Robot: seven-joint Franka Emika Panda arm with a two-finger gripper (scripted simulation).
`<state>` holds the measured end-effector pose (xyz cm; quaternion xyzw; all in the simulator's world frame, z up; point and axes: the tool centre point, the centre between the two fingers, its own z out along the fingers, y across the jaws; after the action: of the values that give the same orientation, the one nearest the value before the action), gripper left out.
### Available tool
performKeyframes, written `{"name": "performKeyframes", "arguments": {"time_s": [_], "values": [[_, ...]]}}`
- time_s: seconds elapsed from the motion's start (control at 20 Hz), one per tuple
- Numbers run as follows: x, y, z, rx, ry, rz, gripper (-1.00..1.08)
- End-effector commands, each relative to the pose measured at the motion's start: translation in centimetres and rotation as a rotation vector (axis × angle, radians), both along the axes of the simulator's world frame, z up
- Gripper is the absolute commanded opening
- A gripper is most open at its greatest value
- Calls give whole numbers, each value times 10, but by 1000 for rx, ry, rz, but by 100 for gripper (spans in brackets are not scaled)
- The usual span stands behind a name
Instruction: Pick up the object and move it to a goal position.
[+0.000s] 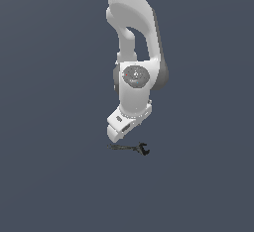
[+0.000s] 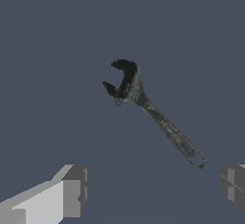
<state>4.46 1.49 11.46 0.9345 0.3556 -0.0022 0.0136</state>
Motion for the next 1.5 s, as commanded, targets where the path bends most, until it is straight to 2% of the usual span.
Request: {"name": "performKeyframes", "arguments": {"time_s": [0.0, 0.85, 1.45], "values": [[4, -1, -6, 1, 3, 70, 100], [25, -6, -44, 16, 15, 513, 100], [31, -9, -56, 24, 14, 658, 100]]}}
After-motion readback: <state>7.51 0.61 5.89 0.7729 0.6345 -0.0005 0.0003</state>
